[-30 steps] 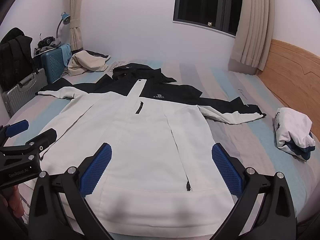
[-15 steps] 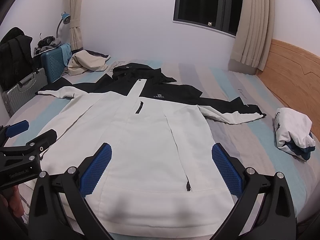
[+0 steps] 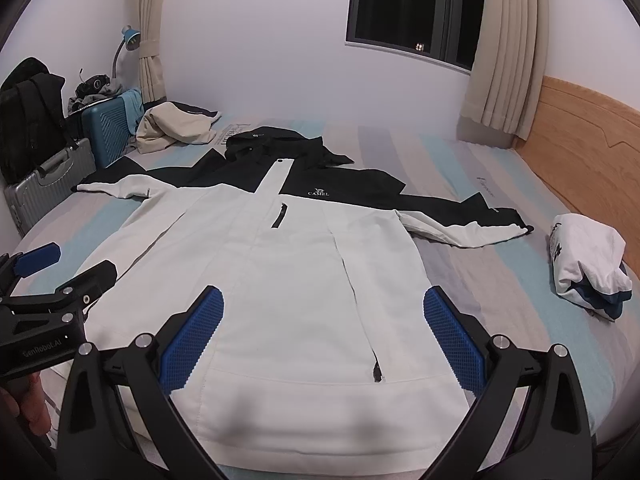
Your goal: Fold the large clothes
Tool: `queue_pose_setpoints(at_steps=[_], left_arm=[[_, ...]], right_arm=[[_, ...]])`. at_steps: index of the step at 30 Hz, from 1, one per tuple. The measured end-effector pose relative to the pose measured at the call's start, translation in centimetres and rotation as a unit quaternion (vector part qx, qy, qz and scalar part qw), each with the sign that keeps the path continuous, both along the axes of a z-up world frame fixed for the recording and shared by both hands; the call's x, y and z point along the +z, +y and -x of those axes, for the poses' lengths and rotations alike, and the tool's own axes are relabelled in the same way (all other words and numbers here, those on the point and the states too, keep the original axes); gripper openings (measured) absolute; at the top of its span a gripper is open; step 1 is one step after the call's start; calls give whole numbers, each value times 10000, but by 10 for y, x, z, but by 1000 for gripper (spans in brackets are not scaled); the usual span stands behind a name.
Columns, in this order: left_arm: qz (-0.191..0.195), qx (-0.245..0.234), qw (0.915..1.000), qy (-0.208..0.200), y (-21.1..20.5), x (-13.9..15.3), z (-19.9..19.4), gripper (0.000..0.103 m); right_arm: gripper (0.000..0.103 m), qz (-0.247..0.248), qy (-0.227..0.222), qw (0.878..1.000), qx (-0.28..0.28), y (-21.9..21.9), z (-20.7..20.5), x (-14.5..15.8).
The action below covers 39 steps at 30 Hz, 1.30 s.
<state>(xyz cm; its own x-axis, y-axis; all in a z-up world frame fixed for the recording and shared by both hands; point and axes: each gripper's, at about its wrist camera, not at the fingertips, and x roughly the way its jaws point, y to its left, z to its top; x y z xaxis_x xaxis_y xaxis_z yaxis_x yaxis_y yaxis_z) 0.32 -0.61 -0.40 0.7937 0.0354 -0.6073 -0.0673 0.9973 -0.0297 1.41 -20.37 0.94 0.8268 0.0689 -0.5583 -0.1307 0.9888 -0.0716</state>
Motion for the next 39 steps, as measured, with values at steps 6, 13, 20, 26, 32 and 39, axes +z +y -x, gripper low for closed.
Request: queue_pose_setpoints(at_steps=[6,13,20,26,32,39], left_arm=[[-28,-15,10000,4,-1,0,0,97],[-302,74,9995,-22,-5,10,7,97],[-242,429,9986,-209,13,7,-17,97],[178,663,9976,-73,34,13,-59,97],[0,645,9973,344,58,50,-95,97],[-126,313,9982,492,72,95,-133,97]], right_arm=[[96,10,-23,10000,-23,-1,0,-1],[96,-340,7,9993,144,-10,5,3],[96,-507,433,9973,295,-20,-26,-7],[96,-554,827,9948,237,-18,-67,8],[96,-300,1039,9941,72,6,-96,57],[96,-276,1171,9927,-49,14,-133,99]])
